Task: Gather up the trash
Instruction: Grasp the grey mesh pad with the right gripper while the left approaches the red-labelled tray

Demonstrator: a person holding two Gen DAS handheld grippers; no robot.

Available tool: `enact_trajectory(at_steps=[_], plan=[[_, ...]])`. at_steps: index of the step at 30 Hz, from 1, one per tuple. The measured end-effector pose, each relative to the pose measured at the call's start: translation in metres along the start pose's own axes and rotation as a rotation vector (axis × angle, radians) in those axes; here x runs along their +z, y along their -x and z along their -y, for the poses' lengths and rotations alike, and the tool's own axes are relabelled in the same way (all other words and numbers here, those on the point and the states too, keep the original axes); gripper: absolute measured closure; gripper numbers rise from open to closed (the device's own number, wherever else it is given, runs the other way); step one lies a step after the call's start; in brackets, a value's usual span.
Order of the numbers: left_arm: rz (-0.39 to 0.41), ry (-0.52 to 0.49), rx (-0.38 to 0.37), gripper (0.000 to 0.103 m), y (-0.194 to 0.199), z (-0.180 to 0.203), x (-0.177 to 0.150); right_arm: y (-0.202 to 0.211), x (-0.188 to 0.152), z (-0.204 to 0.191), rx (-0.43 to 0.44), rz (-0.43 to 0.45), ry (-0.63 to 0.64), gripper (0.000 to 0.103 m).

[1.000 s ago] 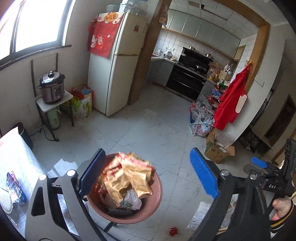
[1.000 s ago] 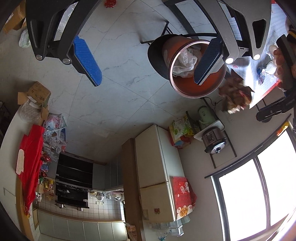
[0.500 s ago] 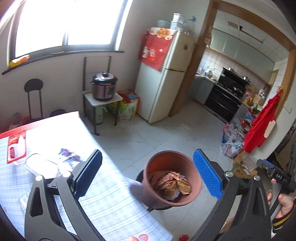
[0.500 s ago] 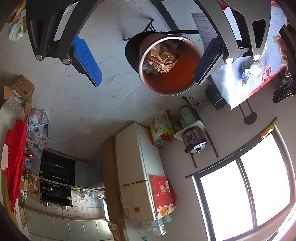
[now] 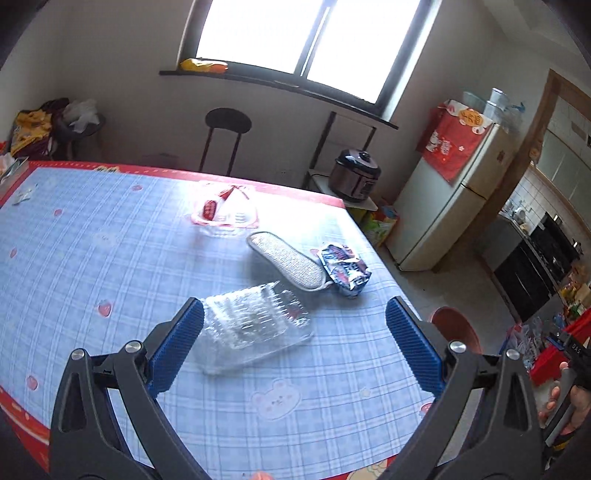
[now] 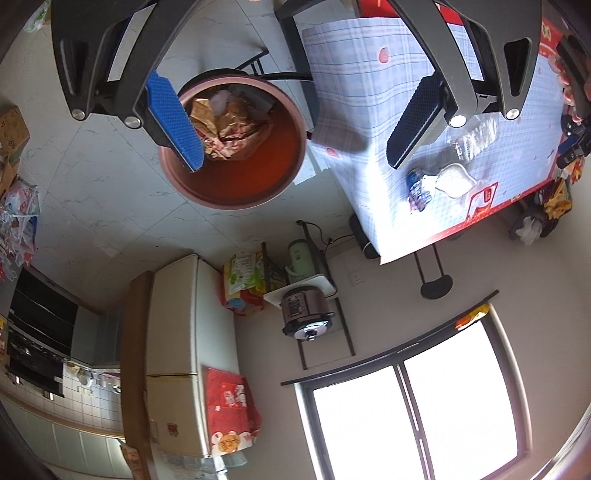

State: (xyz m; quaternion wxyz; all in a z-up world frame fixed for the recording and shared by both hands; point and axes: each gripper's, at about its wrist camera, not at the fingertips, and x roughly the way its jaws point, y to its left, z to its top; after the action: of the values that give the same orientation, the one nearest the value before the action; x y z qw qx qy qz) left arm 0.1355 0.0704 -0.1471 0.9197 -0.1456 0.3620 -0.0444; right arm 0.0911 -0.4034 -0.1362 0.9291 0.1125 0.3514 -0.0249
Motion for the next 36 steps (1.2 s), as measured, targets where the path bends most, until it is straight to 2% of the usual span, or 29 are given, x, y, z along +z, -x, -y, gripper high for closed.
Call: enact_trajectory(at_steps=[2,5,11,22,29,32,36], plan=[[-0.019,0.03,0.022,0.006,0.002,-0.022,-0.011,-0.009,0.0,-0.021,0.026,-0.022,0.028,0.006],[-0.049,0.017,0.053,0.006,0.0,-0.041,-0.025,-0.022,-0.003,-0.051,0.057,-0.052,0.066,0.006],[-0.105,0.034,0.043,0.006,-0.017,-0.069,-0.039,-0.04,-0.012,-0.096,0.078,-0.102,0.118,0.006],[-0.177,0.015,-0.015,0.006,-0.065,-0.096,-0.034,-0.074,-0.029,-0.133,0.03,-0.206,0.136,0.006],[-0.189,0.032,-0.04,0.006,-0.085,-0.127,-0.027,-0.116,-0.033,-0.179,0.031,-0.258,0.191,0.006],[-0.184,0.063,-0.032,0.007,-0.088,-0.149,-0.022,-0.142,-0.031,-0.211,0.064,-0.276,0.234,0.006],[-0.174,0.11,0.003,0.007,-0.088,-0.183,-0.015,-0.189,-0.026,-0.262,0.155,-0.296,0.292,0.006]])
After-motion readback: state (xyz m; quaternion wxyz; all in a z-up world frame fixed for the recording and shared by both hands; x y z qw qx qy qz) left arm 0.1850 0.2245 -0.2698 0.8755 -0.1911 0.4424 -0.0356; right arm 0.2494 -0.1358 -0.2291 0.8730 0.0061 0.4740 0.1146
